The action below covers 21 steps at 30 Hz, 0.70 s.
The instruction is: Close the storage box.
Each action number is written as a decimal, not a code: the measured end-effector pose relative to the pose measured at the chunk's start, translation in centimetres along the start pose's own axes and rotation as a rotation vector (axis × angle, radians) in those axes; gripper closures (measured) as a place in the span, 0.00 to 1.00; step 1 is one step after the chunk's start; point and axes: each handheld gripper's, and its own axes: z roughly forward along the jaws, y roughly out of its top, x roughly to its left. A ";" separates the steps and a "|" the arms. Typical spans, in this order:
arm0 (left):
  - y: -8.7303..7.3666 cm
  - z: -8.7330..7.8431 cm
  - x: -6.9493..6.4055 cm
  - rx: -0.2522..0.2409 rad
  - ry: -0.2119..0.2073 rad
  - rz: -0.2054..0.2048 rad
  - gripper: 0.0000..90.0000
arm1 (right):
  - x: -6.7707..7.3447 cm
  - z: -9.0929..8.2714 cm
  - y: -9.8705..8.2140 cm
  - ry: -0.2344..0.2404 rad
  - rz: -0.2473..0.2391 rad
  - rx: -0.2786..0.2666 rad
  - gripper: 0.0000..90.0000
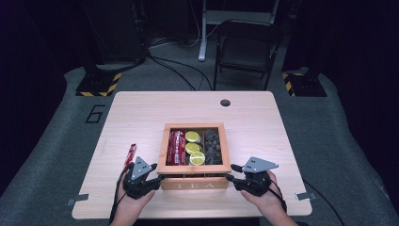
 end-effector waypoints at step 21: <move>-0.5 -0.7 0.0 0.018 -0.076 -0.024 0.38 | -0.5 0.1 -0.9 0.021 0.037 0.012 0.50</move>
